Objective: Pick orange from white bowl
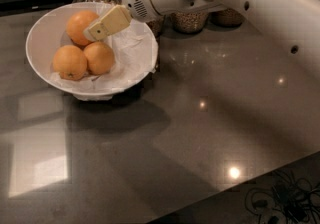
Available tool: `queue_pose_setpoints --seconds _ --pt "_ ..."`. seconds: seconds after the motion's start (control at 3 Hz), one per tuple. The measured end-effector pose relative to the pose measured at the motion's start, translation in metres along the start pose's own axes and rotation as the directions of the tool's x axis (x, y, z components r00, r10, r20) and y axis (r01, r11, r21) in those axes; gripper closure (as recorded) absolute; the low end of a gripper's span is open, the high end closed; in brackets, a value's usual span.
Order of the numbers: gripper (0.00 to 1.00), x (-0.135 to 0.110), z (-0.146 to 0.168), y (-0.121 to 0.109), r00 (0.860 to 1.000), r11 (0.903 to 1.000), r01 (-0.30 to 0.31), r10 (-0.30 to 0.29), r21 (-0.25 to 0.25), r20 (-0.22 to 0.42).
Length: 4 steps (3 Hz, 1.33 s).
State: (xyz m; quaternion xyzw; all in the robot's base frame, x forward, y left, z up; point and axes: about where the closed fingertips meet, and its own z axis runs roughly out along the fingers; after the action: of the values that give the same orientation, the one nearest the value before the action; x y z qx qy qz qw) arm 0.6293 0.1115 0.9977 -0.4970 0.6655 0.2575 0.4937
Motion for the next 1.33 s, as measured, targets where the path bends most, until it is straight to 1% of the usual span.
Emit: queue_pose_setpoints --seconds 0.33,0.67,1.0,1.33 --pt "0.00 -0.010 -0.010 -0.001 0.998 0.9932 -0.051 0.053 0.105 -0.018" --pt "0.00 -0.026 -0.021 0.001 0.997 0.9792 -0.068 0.075 0.191 -0.028" --pt "0.00 -0.026 -0.021 0.001 0.997 0.9792 -0.068 0.074 0.191 -0.029" --pt "0.00 -0.021 -0.005 -0.003 0.996 0.9800 -0.060 0.070 0.190 -0.048"
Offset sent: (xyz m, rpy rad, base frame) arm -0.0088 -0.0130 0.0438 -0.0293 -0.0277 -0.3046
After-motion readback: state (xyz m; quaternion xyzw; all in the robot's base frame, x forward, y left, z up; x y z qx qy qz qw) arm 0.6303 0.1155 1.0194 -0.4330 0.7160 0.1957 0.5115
